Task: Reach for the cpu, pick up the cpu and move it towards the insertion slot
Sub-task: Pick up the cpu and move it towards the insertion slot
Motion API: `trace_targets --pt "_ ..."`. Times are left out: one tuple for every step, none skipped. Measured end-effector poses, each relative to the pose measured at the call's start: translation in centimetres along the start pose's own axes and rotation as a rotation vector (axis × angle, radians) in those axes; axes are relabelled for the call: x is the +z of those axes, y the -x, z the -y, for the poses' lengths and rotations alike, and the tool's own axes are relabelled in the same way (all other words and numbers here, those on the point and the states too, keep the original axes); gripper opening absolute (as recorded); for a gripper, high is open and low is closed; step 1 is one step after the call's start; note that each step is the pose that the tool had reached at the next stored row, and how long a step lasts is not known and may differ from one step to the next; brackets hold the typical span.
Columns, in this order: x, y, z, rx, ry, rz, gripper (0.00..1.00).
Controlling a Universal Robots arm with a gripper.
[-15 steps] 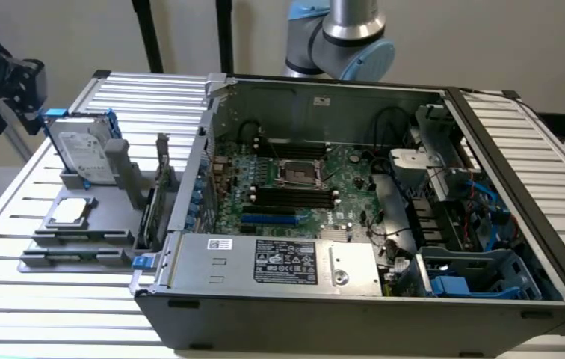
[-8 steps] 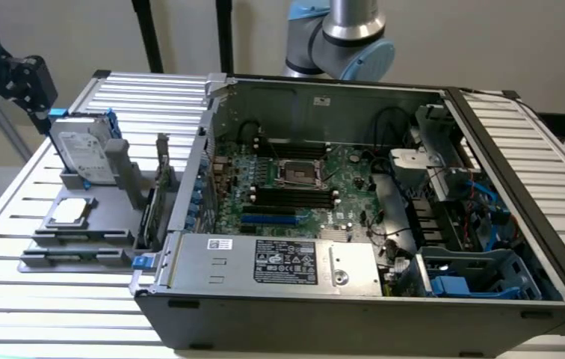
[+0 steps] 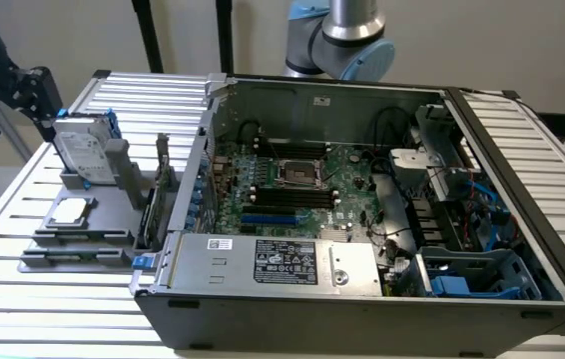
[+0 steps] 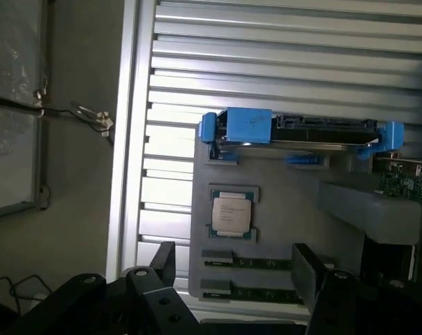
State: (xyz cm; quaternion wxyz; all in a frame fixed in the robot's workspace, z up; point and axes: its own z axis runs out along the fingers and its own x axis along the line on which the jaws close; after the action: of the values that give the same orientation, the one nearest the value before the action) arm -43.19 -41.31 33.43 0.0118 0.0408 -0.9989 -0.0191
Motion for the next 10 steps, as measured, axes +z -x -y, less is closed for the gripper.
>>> trace_targets --pt "0.19 0.0 0.01 -0.004 0.0 0.0 0.76" --pt "0.36 0.0 0.01 -0.007 -0.0001 -0.0002 0.76" --pt "0.54 0.0 0.02 -0.009 -0.0002 -0.0003 0.76" --pt "0.72 0.0 0.03 -0.011 -0.0002 -0.0004 0.76" --pt "0.91 0.0 0.04 -0.013 -0.0002 -0.0004 0.76" --pt "1.1 0.0 0.04 -0.014 -0.0003 -0.0005 0.76" --pt "1.29 0.0 0.05 -0.015 -0.0003 -0.0004 0.76" --pt "1.46 0.0 0.06 -0.016 -0.0003 -0.0005 0.76" --pt "1.63 0.0 0.06 -0.016 -0.0003 -0.0005 0.76" --pt "1.82 0.0 0.07 -0.016 -0.0003 -0.0005 0.76"
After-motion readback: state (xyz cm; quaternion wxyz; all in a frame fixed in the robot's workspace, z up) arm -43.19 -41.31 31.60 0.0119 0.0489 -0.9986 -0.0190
